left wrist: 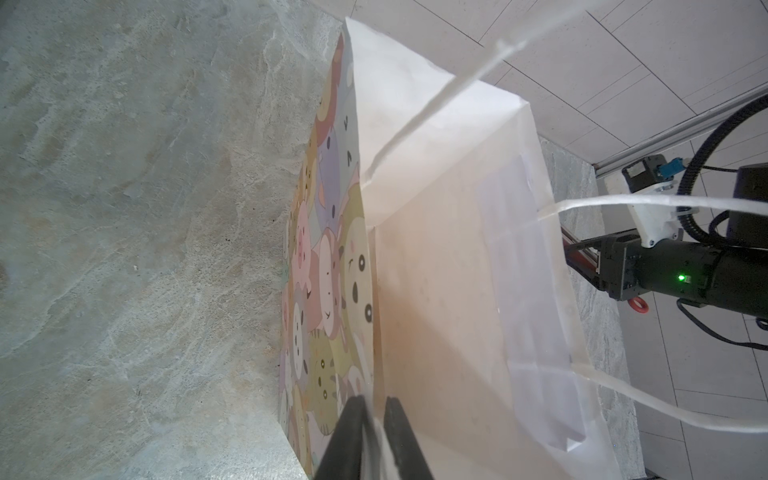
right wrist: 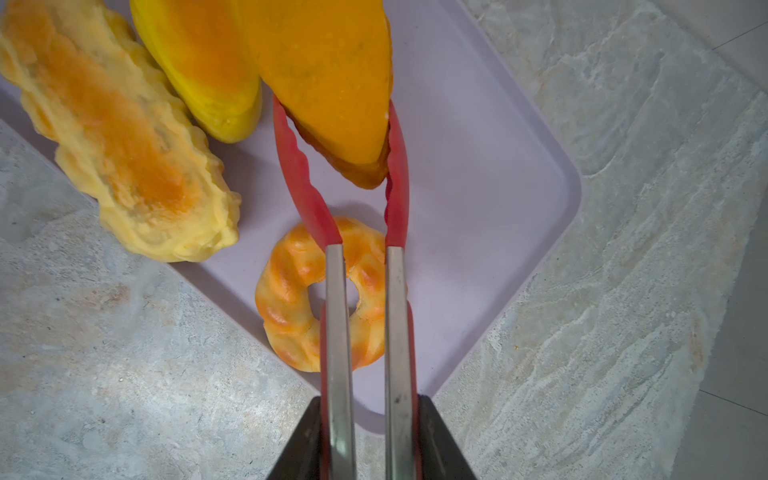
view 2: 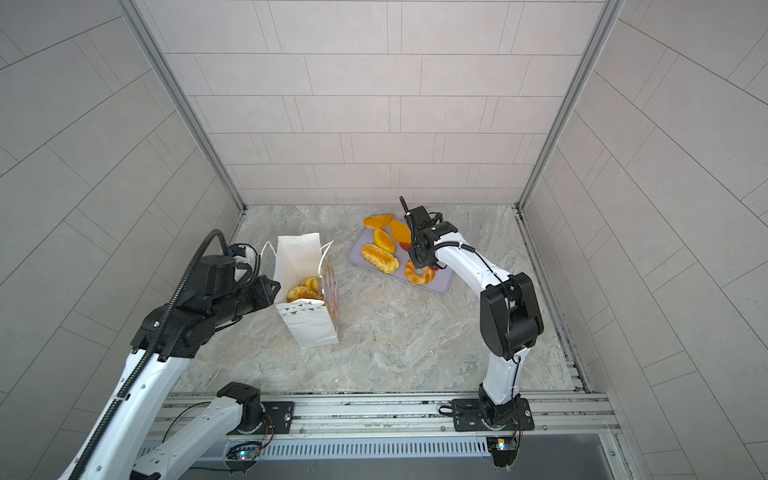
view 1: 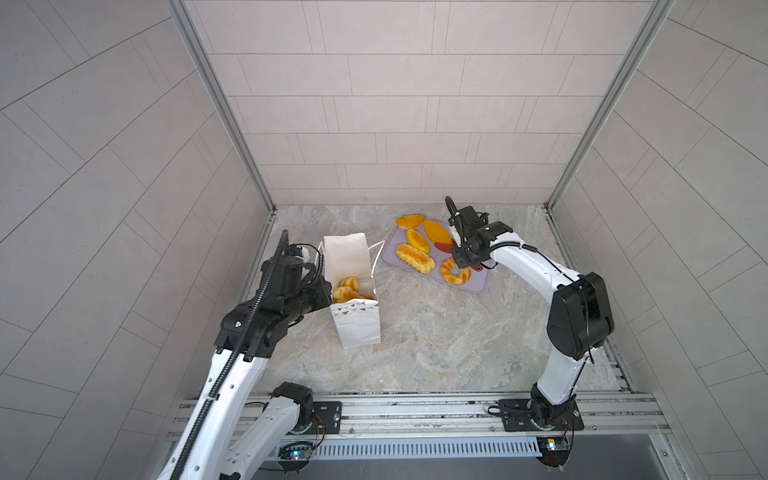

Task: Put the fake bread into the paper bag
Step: 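Lower the tongs and squeeze the orange oval pastry with the right gripper, then lift the orange pastry with the tongs and carry it over the bag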

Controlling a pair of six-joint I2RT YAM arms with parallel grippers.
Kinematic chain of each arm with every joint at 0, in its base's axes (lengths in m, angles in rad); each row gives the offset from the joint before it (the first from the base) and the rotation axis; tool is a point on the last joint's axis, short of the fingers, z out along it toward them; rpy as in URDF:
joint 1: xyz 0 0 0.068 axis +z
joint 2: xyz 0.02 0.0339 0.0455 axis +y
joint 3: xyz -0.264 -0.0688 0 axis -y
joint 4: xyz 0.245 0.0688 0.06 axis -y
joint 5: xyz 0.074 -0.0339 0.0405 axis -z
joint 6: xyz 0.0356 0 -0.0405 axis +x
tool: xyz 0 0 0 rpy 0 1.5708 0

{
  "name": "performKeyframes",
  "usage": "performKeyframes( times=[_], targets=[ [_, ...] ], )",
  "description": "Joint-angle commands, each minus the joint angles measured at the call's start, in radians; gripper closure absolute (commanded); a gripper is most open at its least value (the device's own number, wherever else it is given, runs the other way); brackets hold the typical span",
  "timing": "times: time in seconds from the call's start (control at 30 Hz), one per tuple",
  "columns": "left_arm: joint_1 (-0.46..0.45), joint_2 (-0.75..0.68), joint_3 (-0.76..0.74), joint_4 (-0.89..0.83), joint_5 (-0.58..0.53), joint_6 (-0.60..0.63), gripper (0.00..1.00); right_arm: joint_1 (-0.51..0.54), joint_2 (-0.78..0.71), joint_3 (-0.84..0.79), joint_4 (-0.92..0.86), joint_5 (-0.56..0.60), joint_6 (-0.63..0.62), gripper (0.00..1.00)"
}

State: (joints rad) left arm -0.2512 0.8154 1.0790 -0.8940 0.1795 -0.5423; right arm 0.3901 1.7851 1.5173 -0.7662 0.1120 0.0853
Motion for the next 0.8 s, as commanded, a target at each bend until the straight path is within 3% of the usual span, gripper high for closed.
performKeyframes(
  times=[0.0,0.57,0.77],
  targets=[
    [-0.003,0.001,0.032,0.002,-0.002,0.002,0.85,0.001,-0.066,-0.012,0.014,0.005,0.021,0.67],
    [-0.002,-0.017,0.036,-0.003,-0.009,-0.005,0.79,0.029,-0.335,-0.112,0.084,-0.081,0.017,0.67],
    [-0.002,-0.021,0.035,-0.005,-0.009,-0.010,0.79,0.064,-0.413,-0.068,0.029,-0.083,0.019,0.67]
  ],
)
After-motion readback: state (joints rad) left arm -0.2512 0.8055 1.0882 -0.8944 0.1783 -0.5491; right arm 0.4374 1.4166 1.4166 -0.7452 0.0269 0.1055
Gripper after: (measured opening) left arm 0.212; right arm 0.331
